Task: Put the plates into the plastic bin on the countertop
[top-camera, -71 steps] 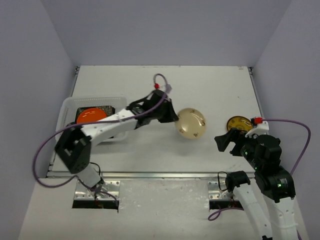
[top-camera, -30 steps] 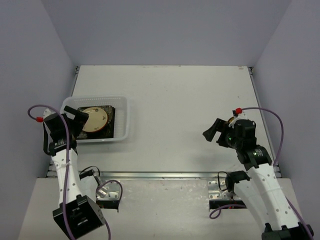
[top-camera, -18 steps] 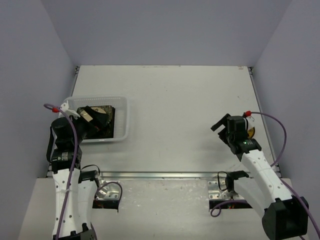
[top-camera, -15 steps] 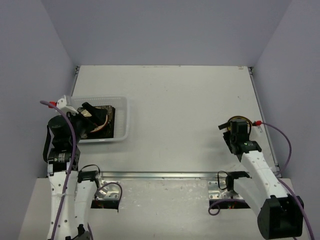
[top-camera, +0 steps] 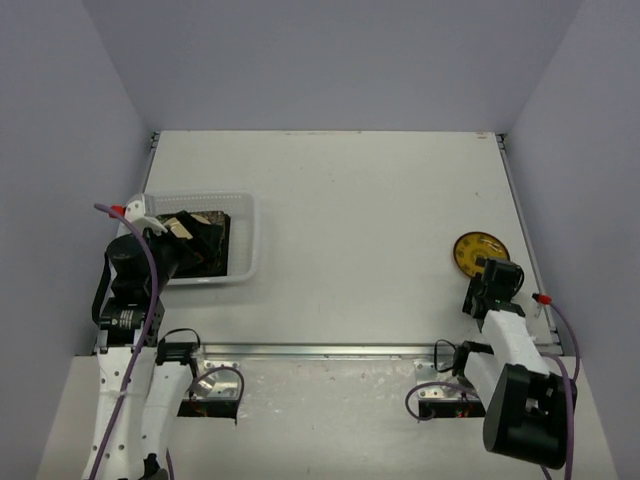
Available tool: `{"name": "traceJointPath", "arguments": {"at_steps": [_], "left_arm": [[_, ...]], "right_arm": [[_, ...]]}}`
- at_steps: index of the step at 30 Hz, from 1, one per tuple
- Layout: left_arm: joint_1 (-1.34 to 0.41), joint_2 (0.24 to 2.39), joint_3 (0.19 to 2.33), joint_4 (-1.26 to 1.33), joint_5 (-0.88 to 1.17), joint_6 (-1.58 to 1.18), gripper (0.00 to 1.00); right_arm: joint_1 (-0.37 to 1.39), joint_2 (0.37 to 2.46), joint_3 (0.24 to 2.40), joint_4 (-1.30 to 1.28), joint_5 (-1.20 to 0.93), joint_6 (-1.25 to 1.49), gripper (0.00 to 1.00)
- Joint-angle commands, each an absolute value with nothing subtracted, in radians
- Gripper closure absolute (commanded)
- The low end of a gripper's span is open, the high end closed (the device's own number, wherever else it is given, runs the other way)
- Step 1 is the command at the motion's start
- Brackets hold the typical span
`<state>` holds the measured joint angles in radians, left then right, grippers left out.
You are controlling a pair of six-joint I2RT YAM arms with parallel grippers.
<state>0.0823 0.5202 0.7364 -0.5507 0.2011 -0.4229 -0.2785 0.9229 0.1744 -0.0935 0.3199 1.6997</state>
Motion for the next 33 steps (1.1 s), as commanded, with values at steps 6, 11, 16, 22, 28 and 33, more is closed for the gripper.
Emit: {"name": "traceJointPath", "arguments": {"at_steps": [6, 11, 16, 22, 28, 33], "left_arm": [[0.057, 0.506, 0.739, -0.520, 0.171, -0.413, 0.00], [0.045, 0.507, 0.741, -0.527, 0.164, -0.414, 0.00], [0.035, 0.513, 0.743, -0.528, 0.161, -0.414, 0.00], [0.035, 0.515, 0.744, -0.528, 0.160, -0.414, 0.00], [0.035, 0.525, 0.743, -0.528, 0.167, -0.412, 0.00], [0.033, 0.554, 0.741, -0.505, 0.256, -0.393, 0.00]], "right_arm": [[-0.381, 1.243, 0.125, -0.006, 0.167, 1.700, 0.16], [-0.426, 1.374, 0.178, 0.051, 0.115, 1.627, 0.23], [-0.439, 1.395, 0.208, 0.035, 0.109, 1.611, 0.53], [-0.446, 1.449, 0.253, 0.036, 0.060, 1.579, 0.94], [-0.446, 1.407, 0.251, 0.130, -0.039, 1.487, 1.00], [-0.415, 1.328, 0.333, 0.166, -0.252, 1.206, 1.00]]}}
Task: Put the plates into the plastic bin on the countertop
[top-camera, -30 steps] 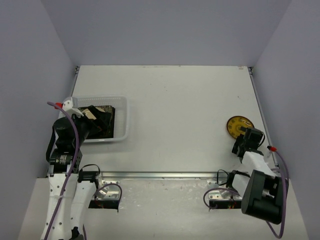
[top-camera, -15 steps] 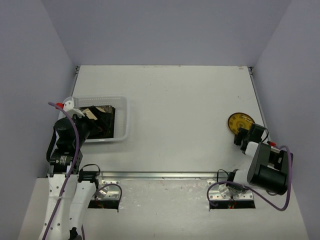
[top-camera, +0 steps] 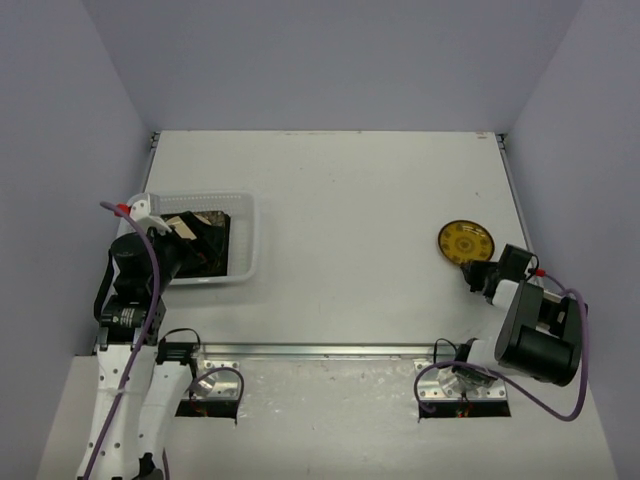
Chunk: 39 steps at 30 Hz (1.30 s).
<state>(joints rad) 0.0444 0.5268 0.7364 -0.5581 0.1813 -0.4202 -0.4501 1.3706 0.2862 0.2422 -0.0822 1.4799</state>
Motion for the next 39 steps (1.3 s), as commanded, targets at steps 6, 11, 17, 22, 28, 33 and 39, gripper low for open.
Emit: {"name": "traceJointPath", "arguments": {"at_steps": [6, 11, 17, 22, 28, 33, 39], "left_arm": [[0.028, 0.732, 0.747, -0.429, 0.505, -0.402, 0.00], [-0.079, 0.801, 0.687, -0.281, 0.606, -0.494, 0.00], [-0.247, 0.882, 0.669, -0.137, 0.546, -0.586, 0.00], [-0.361, 0.957, 0.664, -0.080, 0.501, -0.618, 0.05], [-0.410, 1.024, 0.661, -0.079, 0.430, -0.616, 0.60], [-0.409, 1.034, 0.683, -0.122, 0.372, -0.604, 1.00], [-0.285, 0.974, 0.820, -0.367, 0.005, -0.655, 1.00]], "right_arm": [[-0.133, 1.206, 0.537, -0.050, -0.344, 0.833, 1.00], [0.114, 1.205, 0.675, -0.162, -0.531, 0.666, 1.00], [0.341, 1.262, 0.783, -0.157, -0.673, 0.622, 1.00], [0.440, 1.297, 0.820, -0.112, -0.695, 0.652, 1.00], [0.446, 1.297, 0.823, -0.064, -0.718, 0.673, 1.00], [0.442, 1.295, 0.830, -0.064, -0.729, 0.667, 0.92], [0.390, 1.261, 0.783, -0.103, -0.626, 0.649, 0.01]]}}
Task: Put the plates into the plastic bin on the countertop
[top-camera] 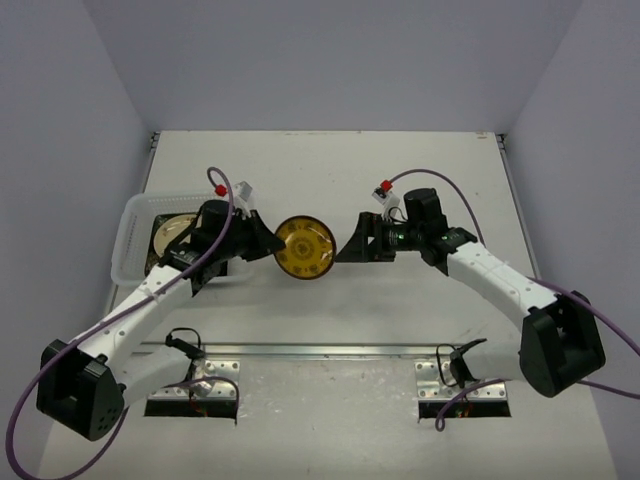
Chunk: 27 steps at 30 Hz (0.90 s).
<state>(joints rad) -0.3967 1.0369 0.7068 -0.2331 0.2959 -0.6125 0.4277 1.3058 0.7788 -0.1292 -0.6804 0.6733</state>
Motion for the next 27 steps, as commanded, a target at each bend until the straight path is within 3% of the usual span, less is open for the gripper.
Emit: {"name": "traceJointPath", "arguments": {"at_steps": [1, 4, 9, 15, 16, 18, 20, 21, 22, 23, 27], "left_arm": [[-0.169, 0.955, 0.819, -0.377, 0.005, -0.668, 1.00], [0.157, 0.897, 0.799, -0.398, 0.036, -0.708, 1.00], [0.549, 0.891, 0.736, -0.388, 0.214, -0.745, 1.00], [0.655, 0.994, 0.709, -0.340, 0.275, -0.712, 0.97], [0.655, 1.005, 0.701, -0.328, 0.300, -0.707, 0.80], [0.657, 1.000, 0.697, -0.334, 0.331, -0.701, 0.68], [0.657, 0.960, 0.681, -0.320, 0.326, -0.692, 0.30], [0.656, 0.951, 0.689, -0.343, 0.323, -0.682, 0.14], [0.656, 0.944, 0.705, -0.366, 0.324, -0.669, 0.06], [0.657, 0.938, 0.719, -0.382, 0.328, -0.651, 0.00], [0.622, 0.864, 0.745, -0.460, 0.331, -0.590, 0.00]], "right_arm": [[0.365, 1.256, 0.778, -0.120, -0.611, 0.645, 0.01], [0.310, 1.235, 0.757, -0.161, -0.581, 0.638, 0.01], [0.271, 1.163, 0.703, -0.196, -0.547, 0.600, 0.01], [0.253, 1.067, 0.683, -0.272, -0.499, 0.561, 0.01], [0.253, 1.034, 0.683, -0.281, -0.502, 0.558, 0.01], [0.253, 0.998, 0.684, -0.293, -0.512, 0.561, 0.01], [0.253, 0.946, 0.699, -0.308, -0.522, 0.563, 0.01], [0.253, 0.931, 0.709, -0.324, -0.522, 0.558, 0.01], [0.253, 0.920, 0.722, -0.347, -0.518, 0.552, 0.01], [0.253, 0.909, 0.738, -0.372, -0.510, 0.547, 0.01], [0.254, 0.871, 0.811, -0.495, -0.432, 0.496, 0.01]]}}
